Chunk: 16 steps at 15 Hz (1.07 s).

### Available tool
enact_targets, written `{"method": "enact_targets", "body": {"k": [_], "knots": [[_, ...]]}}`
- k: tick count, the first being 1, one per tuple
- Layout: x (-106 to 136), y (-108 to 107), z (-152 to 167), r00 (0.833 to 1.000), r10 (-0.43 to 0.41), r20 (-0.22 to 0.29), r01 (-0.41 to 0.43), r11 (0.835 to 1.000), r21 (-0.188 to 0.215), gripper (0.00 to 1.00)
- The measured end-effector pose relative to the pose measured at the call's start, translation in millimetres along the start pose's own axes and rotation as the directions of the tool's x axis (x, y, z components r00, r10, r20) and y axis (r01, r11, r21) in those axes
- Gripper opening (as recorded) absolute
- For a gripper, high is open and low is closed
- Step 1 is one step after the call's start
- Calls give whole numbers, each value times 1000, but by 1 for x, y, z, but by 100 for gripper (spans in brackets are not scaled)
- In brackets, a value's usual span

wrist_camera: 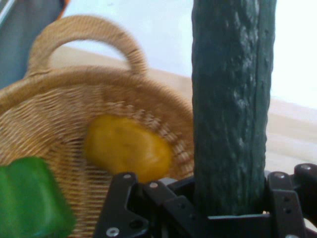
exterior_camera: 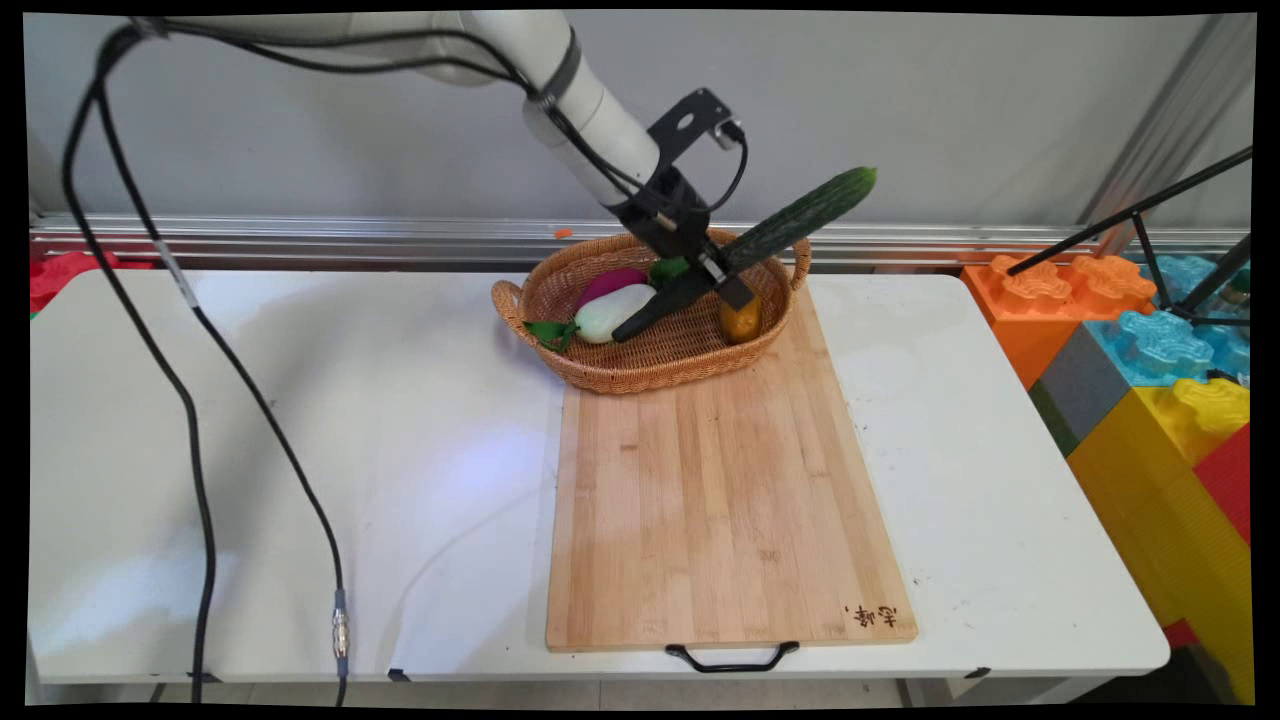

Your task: Place the picked object on the cutting board

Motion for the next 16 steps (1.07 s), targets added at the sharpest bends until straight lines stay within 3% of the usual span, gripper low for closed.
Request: {"method": "enact_targets", "body": {"k": [4,7,11,16], "knots": [[8,38,-24,999,42,20,-41,997,-67,0],[0,69,-31,995,70,64,-64,994,-94,0],[-26,93,-24,985,118,123,-108,991,-82,0],[-52,104,8,978,145,147,-139,989,-51,0]]}}
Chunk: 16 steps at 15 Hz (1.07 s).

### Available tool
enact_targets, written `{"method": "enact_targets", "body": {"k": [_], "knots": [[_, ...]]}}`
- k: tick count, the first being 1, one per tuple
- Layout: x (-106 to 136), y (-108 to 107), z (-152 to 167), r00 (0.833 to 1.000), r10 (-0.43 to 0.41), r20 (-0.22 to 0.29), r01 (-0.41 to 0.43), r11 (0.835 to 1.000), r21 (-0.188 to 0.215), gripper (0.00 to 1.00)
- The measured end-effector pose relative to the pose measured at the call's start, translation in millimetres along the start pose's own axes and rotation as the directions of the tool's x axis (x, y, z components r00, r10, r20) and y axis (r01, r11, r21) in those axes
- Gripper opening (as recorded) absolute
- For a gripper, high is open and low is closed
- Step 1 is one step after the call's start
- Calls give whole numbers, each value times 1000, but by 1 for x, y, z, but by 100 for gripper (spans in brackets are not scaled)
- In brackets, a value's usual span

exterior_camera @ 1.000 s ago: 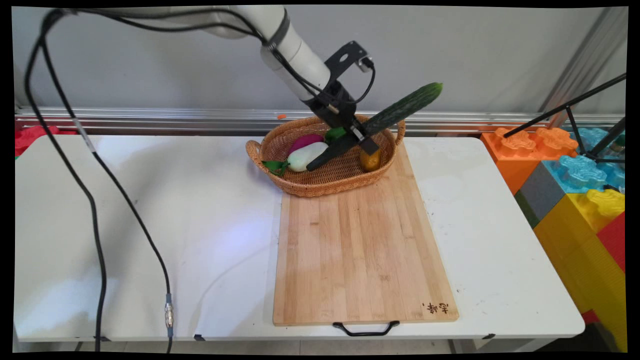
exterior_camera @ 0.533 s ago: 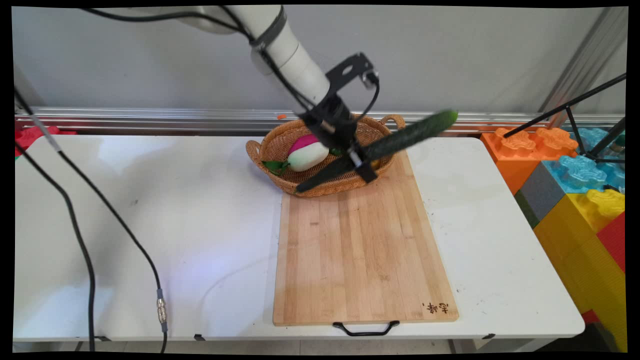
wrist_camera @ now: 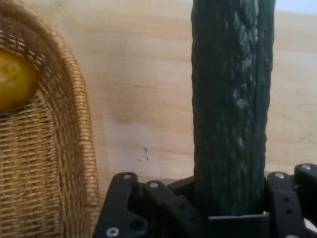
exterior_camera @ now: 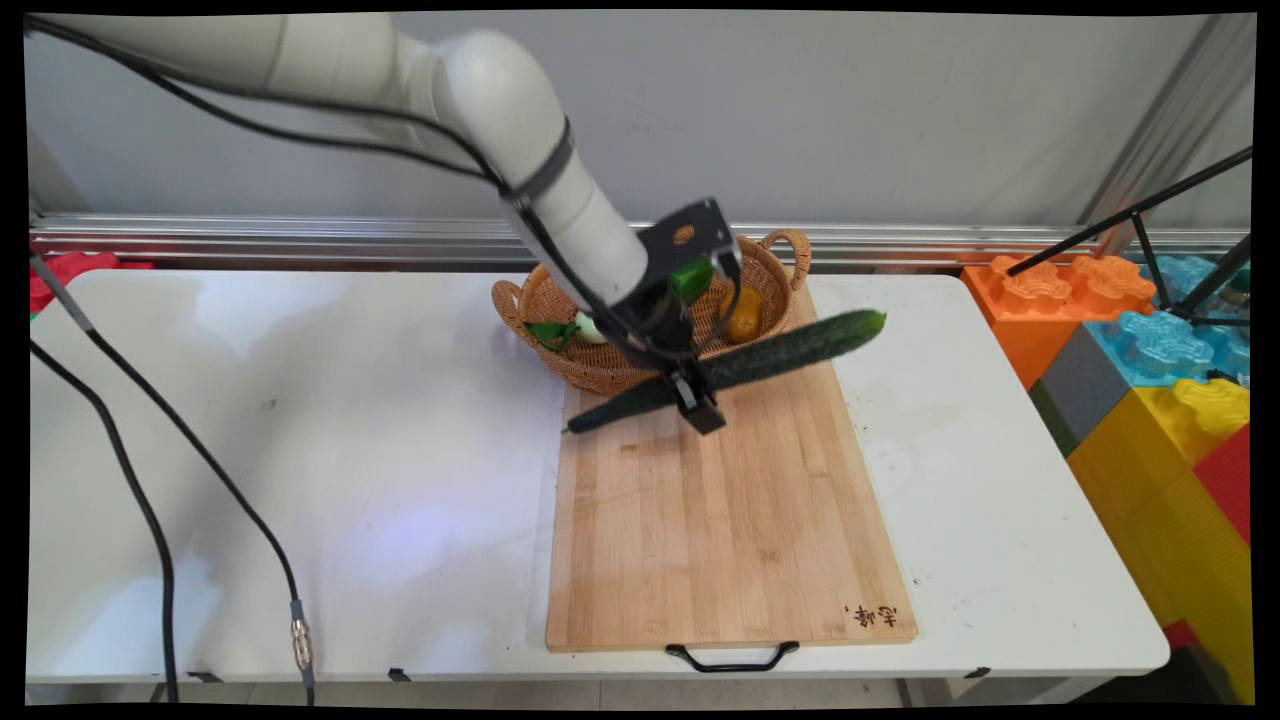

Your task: Place the picked object on the cutting board

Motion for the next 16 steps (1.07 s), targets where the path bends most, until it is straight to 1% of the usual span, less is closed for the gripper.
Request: {"method": "enact_targets", "body": {"k": [5,6,9,16], "knots": [[-11,6,33,1000,6,12,-6,1000,17,0],[-12,8,38,1000,8,12,-8,1000,17,100],[-16,12,49,1000,15,12,-15,1000,18,100],[-26,14,60,999,16,29,-16,1000,25,100]]}}
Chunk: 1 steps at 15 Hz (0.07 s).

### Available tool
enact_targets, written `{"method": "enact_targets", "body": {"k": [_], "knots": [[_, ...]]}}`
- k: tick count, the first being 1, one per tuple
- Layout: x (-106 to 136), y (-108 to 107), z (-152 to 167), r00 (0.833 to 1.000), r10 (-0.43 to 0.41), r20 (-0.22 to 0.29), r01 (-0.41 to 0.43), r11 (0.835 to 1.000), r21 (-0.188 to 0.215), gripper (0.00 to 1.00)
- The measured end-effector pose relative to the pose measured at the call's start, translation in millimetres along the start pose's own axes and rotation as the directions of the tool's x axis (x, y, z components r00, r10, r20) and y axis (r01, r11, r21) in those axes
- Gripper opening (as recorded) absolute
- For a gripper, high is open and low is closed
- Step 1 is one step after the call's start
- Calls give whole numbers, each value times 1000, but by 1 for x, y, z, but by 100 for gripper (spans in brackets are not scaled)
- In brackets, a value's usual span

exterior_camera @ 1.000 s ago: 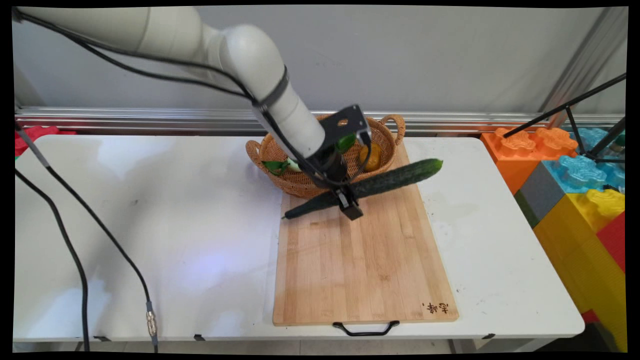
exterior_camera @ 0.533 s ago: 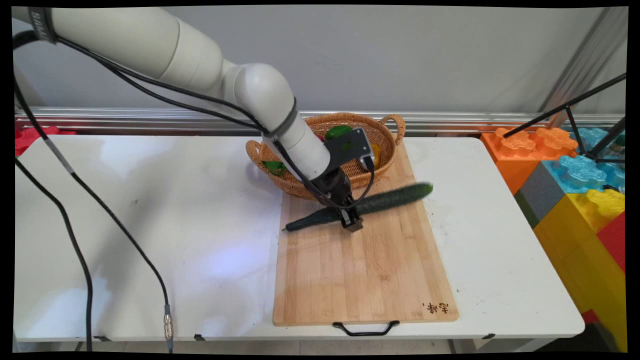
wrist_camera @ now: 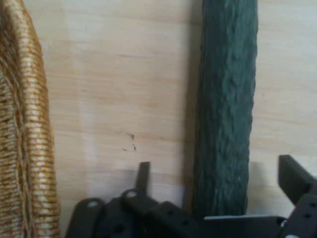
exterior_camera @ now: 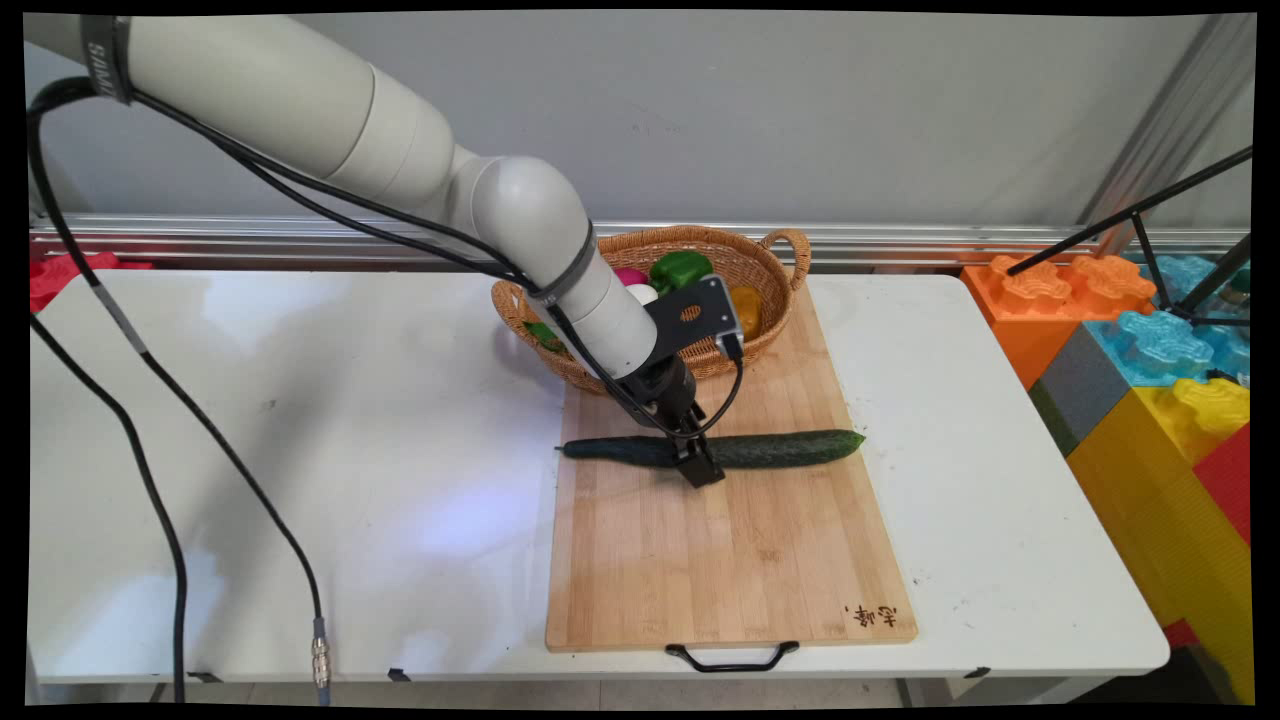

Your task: Place the picked object on the cutting board

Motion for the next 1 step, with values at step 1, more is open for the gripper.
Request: {"method": "enact_targets", "body": {"k": [1], "knots": [[-2,0,2,1000,0,2,0,1000,1,100]]}}
